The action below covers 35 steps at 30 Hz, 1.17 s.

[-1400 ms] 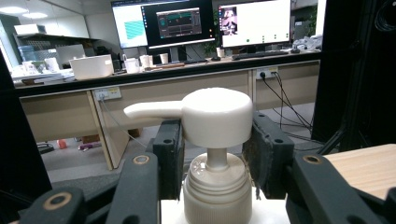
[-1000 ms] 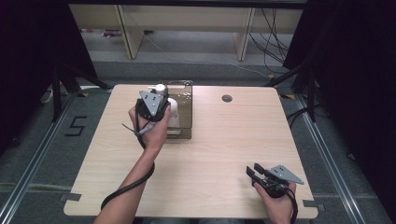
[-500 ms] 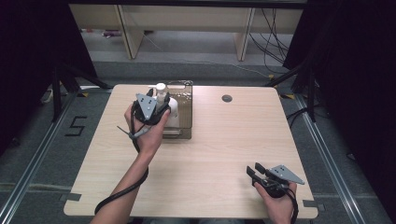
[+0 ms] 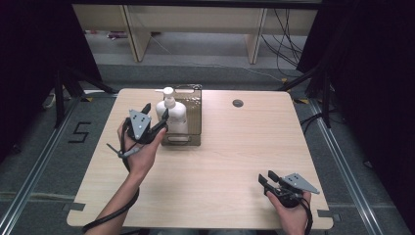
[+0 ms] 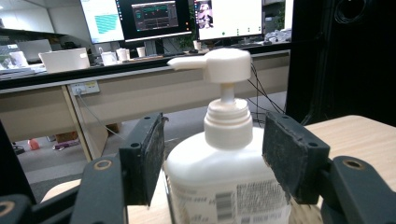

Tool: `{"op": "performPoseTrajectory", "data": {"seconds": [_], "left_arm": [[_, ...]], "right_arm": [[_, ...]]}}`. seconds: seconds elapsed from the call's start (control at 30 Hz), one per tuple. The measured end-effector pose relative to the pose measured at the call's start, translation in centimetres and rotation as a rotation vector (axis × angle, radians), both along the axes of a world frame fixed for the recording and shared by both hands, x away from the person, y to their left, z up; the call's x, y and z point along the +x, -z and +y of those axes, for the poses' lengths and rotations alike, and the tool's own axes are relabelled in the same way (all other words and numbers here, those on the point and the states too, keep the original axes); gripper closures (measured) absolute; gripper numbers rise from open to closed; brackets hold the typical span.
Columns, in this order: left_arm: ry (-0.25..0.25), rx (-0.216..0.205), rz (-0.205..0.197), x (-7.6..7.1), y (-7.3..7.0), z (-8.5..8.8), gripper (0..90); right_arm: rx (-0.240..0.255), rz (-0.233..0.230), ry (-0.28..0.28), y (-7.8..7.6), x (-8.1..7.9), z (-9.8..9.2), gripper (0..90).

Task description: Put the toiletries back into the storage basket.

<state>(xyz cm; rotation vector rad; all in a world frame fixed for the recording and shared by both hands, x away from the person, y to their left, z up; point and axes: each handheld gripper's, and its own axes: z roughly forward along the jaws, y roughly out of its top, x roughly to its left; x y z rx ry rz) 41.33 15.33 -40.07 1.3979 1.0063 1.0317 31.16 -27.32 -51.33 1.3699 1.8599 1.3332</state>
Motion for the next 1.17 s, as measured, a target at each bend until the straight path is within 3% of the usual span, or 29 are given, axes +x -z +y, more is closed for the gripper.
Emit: {"op": "performPoseTrajectory", "data": {"seconds": [0.1, 0.13, 0.33, 0.47, 0.5, 0.53, 0.6, 0.67, 0.8, 0.93, 1.17], "left_arm": [[0.013, 0.003, 0.009, -0.7, 0.6, 0.9, 38.2], [0.032, -0.013, 0.019, -1.1, 1.2, 1.6, 38.2], [0.029, 0.003, 0.032, -2.3, 3.1, 3.2, 38.3], [0.039, 0.006, 0.067, -3.6, 5.5, 4.6, 38.3], [0.039, 0.006, 0.067, -3.6, 5.5, 4.6, 38.3], [0.038, 0.008, 0.089, -4.1, 6.8, 5.1, 38.2], [0.036, 0.006, 0.098, -4.3, 7.3, 5.5, 38.2], [0.026, -0.013, 0.122, -4.8, 9.0, 6.4, 38.2], [0.021, -0.027, 0.149, -5.2, 10.5, 7.1, 37.1], [0.015, -0.021, 0.136, -5.3, 11.1, 7.2, 36.8], [0.008, -0.061, 0.147, -5.3, 12.4, 7.5, 36.8]], "right_arm": [[-0.002, -0.005, 0.002, 0.0, 0.0, 0.0, 54.5], [0.008, 0.004, 0.006, 0.0, 0.0, 0.0, 54.4], [-0.010, -0.008, 0.006, 0.1, 0.1, 0.0, 53.9], [-0.011, -0.014, 0.007, 0.1, 0.1, 0.0, 53.6], [-0.011, -0.014, 0.007, 0.1, 0.1, 0.0, 53.6], [0.012, -0.001, 0.003, 0.1, 0.0, 0.1, 53.5], [0.005, 0.004, 0.006, 0.1, 0.0, 0.1, 53.5], [-0.011, -0.011, 0.006, 0.1, 0.1, 0.0, 53.5], [-0.009, -0.007, 0.002, 0.1, 0.1, 0.1, 53.3], [-0.002, -0.004, -0.002, 0.1, 0.0, 0.2, 53.1], [0.001, -0.005, 0.001, -0.2, -0.1, 0.0, 52.9]]}}
